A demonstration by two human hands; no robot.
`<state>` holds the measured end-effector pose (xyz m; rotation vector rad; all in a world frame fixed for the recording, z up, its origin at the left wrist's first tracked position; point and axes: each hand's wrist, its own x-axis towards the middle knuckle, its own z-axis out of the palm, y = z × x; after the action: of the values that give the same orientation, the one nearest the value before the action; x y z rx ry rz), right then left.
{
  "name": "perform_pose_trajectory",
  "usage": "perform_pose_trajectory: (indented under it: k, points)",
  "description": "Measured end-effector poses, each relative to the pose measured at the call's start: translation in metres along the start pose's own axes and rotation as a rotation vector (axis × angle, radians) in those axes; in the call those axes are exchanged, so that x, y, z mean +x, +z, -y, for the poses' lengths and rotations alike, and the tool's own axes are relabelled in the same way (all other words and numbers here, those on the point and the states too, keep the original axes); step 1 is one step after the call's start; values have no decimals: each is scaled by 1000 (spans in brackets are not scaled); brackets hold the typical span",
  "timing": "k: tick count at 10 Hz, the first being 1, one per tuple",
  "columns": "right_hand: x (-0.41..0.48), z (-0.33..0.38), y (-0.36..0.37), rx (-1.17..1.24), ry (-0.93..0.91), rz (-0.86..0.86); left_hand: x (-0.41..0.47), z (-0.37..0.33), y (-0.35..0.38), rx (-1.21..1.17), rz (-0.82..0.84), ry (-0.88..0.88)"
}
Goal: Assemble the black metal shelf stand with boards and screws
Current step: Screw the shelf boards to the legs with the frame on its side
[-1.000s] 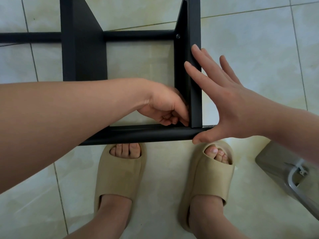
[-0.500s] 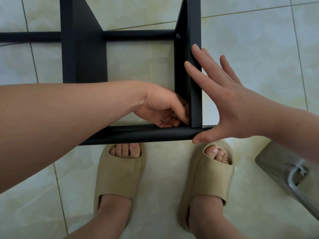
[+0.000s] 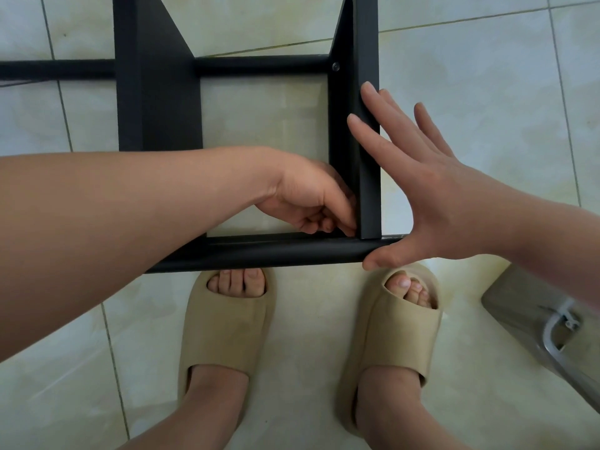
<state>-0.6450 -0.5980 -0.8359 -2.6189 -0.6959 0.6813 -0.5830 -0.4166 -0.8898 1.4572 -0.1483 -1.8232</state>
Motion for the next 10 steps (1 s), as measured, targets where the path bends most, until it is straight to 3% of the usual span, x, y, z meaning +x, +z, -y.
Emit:
perform_pose_trajectory:
  k: [10]
  points:
    - [-1, 0, 0, 5, 1, -1, -1, -5, 0, -2, -17, 6]
